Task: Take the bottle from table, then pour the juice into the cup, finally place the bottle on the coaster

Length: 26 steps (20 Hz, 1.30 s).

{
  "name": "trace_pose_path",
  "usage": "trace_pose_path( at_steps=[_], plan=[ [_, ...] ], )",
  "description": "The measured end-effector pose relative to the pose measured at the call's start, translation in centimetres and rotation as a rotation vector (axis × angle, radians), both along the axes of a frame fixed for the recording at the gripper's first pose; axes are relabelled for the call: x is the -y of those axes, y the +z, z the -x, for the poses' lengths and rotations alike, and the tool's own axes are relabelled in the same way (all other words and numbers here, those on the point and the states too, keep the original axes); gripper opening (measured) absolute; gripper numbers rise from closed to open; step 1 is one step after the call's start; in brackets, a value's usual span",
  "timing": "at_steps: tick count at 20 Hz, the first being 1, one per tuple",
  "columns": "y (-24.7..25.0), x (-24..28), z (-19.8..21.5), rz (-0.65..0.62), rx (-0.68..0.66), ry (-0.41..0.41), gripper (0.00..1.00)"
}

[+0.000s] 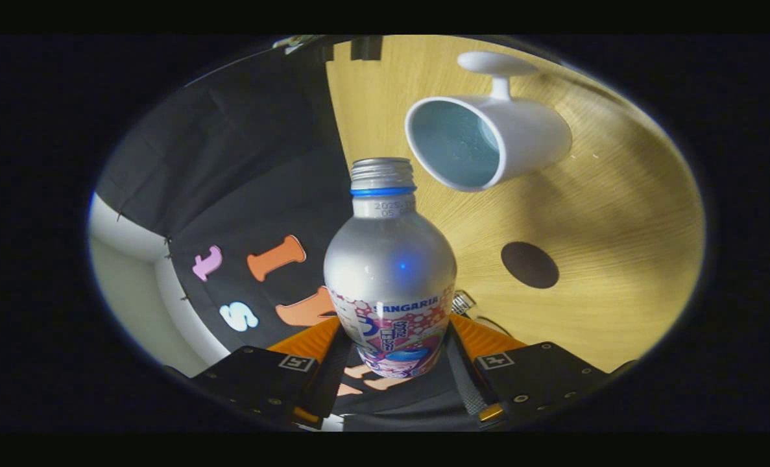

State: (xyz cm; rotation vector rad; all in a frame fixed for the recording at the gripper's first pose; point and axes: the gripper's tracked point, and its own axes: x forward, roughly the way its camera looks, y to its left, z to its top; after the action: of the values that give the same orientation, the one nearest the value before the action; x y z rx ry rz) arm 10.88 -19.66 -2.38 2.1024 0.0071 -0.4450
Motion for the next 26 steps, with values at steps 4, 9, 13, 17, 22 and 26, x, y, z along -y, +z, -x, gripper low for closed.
trace_pose_path(
  at_steps=[4, 9, 13, 17, 22, 26],
  plan=[
    [-1.5, -0.9, 0.1, 0.195, -0.076, 0.067, 0.75],
    [-2.0, -2.1, 0.7, 0.495, -0.158, 0.163, 0.75],
    [-1.7, -4.2, 0.5, 0.726, -0.156, 0.233, 0.75],
    [-3.1, -6.4, 0.1, 0.956, -0.234, 0.334, 0.75],
    [-3.1, -8.7, -1.7, 1.157, -0.288, 0.401, 0.75],
    [-2.6, -9.0, -2.9, 1.332, -0.325, 0.433, 0.75]
  ],
)
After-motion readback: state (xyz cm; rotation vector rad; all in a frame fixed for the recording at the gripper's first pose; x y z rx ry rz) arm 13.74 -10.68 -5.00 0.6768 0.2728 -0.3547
